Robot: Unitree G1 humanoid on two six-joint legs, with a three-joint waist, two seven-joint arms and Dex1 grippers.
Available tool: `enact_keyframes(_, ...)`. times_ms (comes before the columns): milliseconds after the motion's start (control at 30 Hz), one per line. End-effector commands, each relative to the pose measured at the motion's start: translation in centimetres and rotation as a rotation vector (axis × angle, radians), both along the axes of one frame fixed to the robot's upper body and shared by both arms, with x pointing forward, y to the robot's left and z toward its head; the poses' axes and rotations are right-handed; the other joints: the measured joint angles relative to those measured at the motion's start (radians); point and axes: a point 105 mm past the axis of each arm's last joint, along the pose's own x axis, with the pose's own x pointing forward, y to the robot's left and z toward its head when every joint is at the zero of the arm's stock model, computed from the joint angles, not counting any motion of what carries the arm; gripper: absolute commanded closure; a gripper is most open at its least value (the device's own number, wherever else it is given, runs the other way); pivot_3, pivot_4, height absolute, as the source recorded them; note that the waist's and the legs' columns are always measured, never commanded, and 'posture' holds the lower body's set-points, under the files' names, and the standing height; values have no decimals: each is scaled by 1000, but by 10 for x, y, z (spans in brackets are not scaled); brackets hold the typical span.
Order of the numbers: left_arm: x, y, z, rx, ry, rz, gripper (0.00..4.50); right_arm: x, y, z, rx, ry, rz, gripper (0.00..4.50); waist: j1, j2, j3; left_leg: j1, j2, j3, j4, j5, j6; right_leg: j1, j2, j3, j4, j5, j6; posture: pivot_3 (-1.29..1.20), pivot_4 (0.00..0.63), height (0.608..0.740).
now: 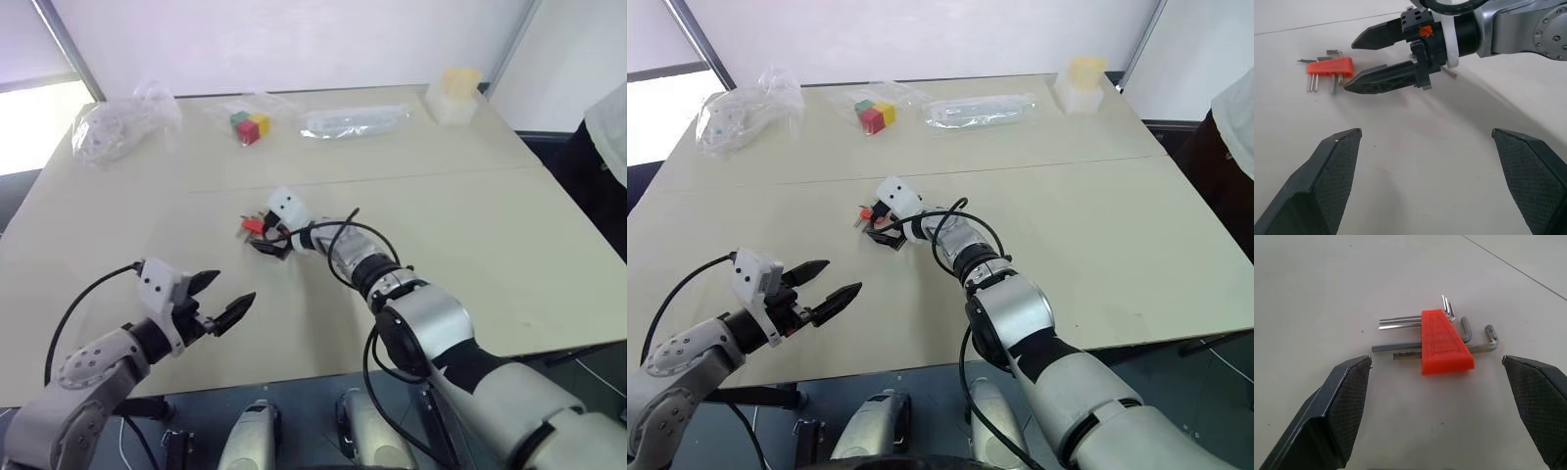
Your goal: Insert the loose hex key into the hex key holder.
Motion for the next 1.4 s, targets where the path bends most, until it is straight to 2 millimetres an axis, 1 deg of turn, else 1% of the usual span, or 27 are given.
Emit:
enact_keyframes(33, -3, 1, 13, 5, -65, 12, 0, -1, 7, 7, 2, -19, 12, 65, 0, 0, 0, 0, 0, 0, 0, 0, 0, 0, 0, 0, 0, 0, 0, 0, 150, 740)
enact_keyframes(600, -10, 4, 14, 10, -73, 55, 0, -10, 20, 1, 3, -1, 46, 65, 0, 0, 0, 0, 0, 0, 0, 0, 0, 0, 0, 0, 0, 0, 0, 0, 150, 740)
enact_keyframes(933, -15, 5, 15, 15, -74, 71, 0, -11, 22, -2, -1, 6, 46, 65, 0, 0, 0, 0, 0, 0, 0, 0, 0, 0, 0, 0, 0, 0, 0, 0, 150, 740)
enact_keyframes(1067, -15, 5, 16, 15, -74, 72, 0, -11, 22, -2, 1, 5, 43, 65, 0, 0, 0, 0, 0, 0, 0, 0, 0, 0, 0, 0, 0, 0, 0, 0, 150, 740)
enact_keyframes(1200, -14, 5, 16, 18, -75, 73, 0, -10, 19, -5, -6, 14, 30, 65, 0, 0, 0, 0, 0, 0, 0, 0, 0, 0, 0, 0, 0, 0, 0, 0, 150, 740)
enact_keyframes(1400, -14, 6, 16, 20, -74, 72, 0, -12, 19, -7, -5, 22, 33, 65, 0, 0, 0, 0, 0, 0, 0, 0, 0, 0, 0, 0, 0, 0, 0, 0, 150, 740)
